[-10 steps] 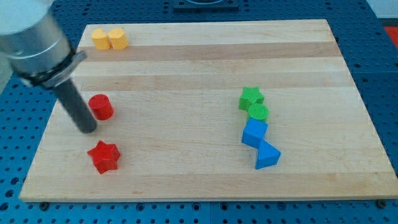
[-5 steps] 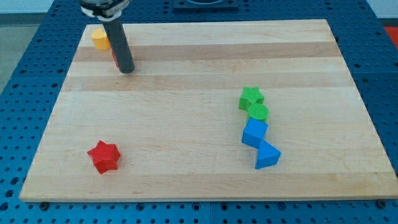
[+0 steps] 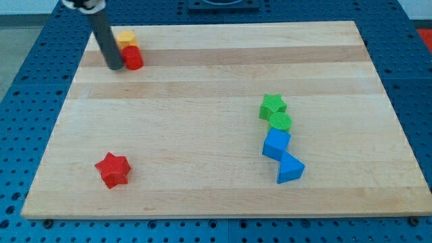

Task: Place the red circle horizontal to yellow hexagon

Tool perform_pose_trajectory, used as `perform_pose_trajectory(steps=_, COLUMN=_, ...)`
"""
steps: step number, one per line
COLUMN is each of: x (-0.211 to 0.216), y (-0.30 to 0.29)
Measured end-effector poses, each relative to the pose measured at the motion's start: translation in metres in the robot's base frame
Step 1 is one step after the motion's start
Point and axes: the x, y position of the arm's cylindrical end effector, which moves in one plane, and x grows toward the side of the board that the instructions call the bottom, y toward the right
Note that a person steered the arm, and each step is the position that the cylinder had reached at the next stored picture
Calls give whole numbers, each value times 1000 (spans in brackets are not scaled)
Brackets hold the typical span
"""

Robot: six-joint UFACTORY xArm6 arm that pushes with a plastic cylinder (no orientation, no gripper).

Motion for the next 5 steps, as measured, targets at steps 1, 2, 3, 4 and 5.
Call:
perform_pose_trajectory(steps=1, x=-5, y=26)
perform_pose_trajectory(steps=2, x=12, y=19)
perform_pose_trajectory(steps=3, x=20, y=29)
perform_pose_trajectory(steps=4, x=0, y=43)
perform_pose_trajectory(steps=5, x=-24, y=45)
